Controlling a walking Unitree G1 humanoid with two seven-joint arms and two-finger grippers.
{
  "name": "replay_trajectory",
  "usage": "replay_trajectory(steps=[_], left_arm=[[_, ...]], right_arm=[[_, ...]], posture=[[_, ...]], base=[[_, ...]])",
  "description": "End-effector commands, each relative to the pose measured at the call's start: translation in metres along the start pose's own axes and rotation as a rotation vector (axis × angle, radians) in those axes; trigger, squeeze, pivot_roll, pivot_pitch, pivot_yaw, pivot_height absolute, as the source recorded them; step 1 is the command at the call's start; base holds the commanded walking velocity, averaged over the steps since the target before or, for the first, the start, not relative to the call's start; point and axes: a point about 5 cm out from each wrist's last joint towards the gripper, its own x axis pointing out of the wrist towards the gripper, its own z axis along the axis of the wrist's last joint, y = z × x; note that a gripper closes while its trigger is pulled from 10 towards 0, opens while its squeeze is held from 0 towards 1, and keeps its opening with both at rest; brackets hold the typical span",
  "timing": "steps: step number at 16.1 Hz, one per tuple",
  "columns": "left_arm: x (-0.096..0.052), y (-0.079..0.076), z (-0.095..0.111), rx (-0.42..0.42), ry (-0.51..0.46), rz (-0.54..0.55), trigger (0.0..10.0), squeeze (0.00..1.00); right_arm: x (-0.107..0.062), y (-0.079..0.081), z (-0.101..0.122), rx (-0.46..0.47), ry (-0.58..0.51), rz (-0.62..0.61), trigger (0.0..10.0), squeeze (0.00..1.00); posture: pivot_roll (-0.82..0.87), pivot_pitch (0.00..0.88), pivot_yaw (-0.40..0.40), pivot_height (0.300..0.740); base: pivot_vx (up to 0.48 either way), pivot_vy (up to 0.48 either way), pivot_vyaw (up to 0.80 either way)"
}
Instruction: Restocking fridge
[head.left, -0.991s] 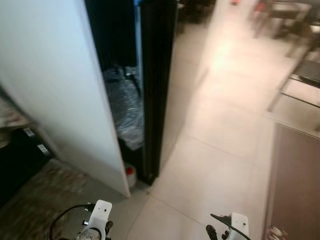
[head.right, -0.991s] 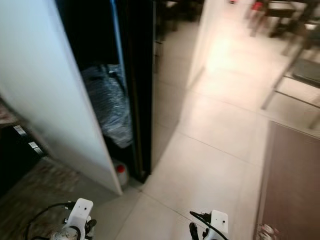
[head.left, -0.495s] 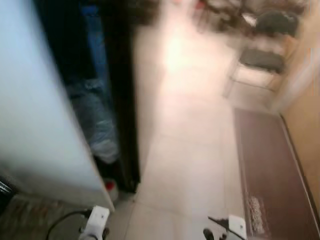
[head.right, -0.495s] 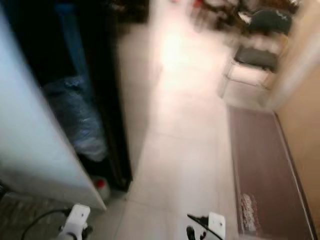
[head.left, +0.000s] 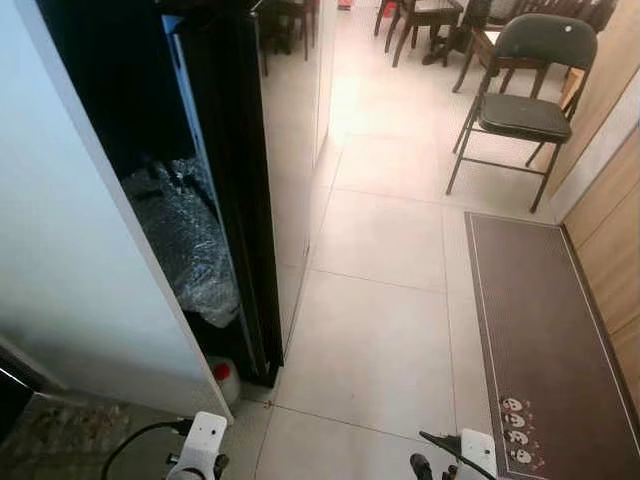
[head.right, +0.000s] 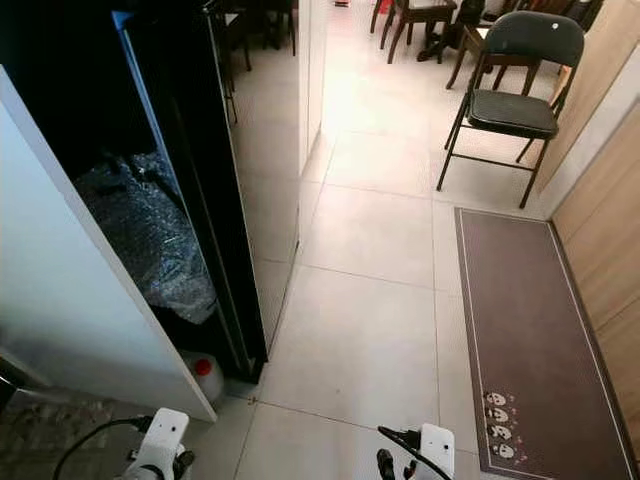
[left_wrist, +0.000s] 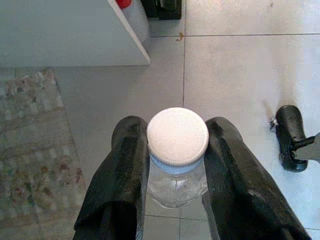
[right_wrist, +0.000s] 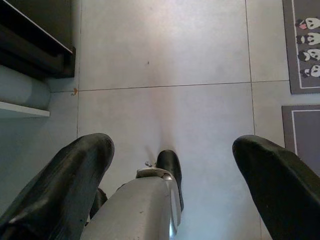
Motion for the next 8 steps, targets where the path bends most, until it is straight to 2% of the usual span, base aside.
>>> replay_trajectory(steps=[1,2,6,8], left_arm=[[0.0000,0.0024,-0.0004,-0.022,0.006,0.009,10.0,0.00],[-0.0001,0.0028,-0.0007,-0.023,0.006,0.010,10.0,0.00],[-0.0005,0.0031,-0.0031,-0.037,0.014,0.015,10.0,0.00],[-0.0005,0.0031,-0.0030,-0.040,0.014,0.015,10.0,0.00]], right_arm=[[-0.0005,-0.0028,-0.0002,0.002,0.002,-0.012,10.0,0.00],[-0.0005,-0.0027,-0.0001,0.002,0.002,-0.011,10.0,0.00],[-0.0002,-0.0018,0.0007,0.005,-0.003,-0.009,10.0,0.00],[-0.0001,-0.0017,0.0011,0.004,-0.005,-0.008,10.0,0.00]], posture=[[-0.12,0.053,-0.016,0.740],[-0.12,0.055,-0.016,0.740],[-0.12,0.060,-0.016,0.740],[-0.12,0.063,-0.015,0.740]], base=[[0.000,0.285,0.00],[0.000,0.000,0.00],[0.000,0.214,0.00],[0.000,0.000,0.00]])
